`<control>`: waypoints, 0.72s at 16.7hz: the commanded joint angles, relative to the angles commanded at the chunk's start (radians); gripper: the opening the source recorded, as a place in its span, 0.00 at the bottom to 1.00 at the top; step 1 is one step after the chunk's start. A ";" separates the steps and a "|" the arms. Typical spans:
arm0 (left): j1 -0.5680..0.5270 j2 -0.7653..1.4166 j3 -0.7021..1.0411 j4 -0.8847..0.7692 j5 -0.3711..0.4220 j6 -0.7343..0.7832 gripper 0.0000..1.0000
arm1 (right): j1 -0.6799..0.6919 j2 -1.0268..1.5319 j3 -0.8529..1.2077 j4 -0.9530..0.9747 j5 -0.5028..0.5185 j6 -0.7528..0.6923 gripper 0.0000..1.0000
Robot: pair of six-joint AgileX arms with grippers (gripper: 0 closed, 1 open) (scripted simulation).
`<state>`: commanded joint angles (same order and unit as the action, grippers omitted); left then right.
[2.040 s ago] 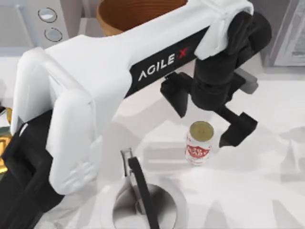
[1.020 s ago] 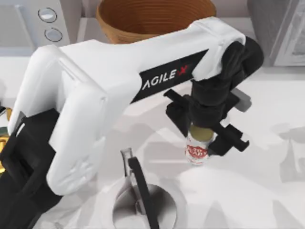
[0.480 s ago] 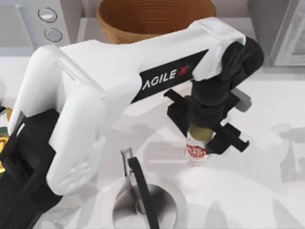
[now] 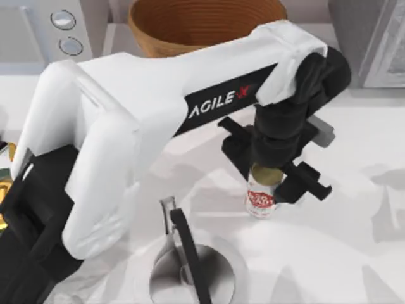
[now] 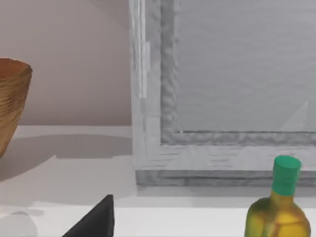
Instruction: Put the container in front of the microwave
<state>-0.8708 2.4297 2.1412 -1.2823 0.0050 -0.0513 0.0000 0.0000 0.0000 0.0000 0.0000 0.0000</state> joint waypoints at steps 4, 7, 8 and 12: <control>0.000 0.000 0.102 -0.095 0.000 -0.002 0.00 | 0.000 0.000 0.000 0.000 0.000 0.000 1.00; 0.000 0.004 0.147 -0.144 0.000 -0.002 0.00 | 0.000 0.000 0.000 0.000 0.000 0.000 1.00; 0.000 0.004 0.147 -0.144 0.000 -0.002 0.00 | 0.000 0.000 0.000 0.000 0.000 0.000 1.00; 0.012 -0.003 0.149 -0.142 -0.003 0.003 0.00 | 0.000 0.000 0.000 0.000 0.000 0.000 1.00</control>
<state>-0.8583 2.4270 2.2902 -1.4239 0.0023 -0.0478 0.0000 0.0000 0.0000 0.0000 0.0000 0.0000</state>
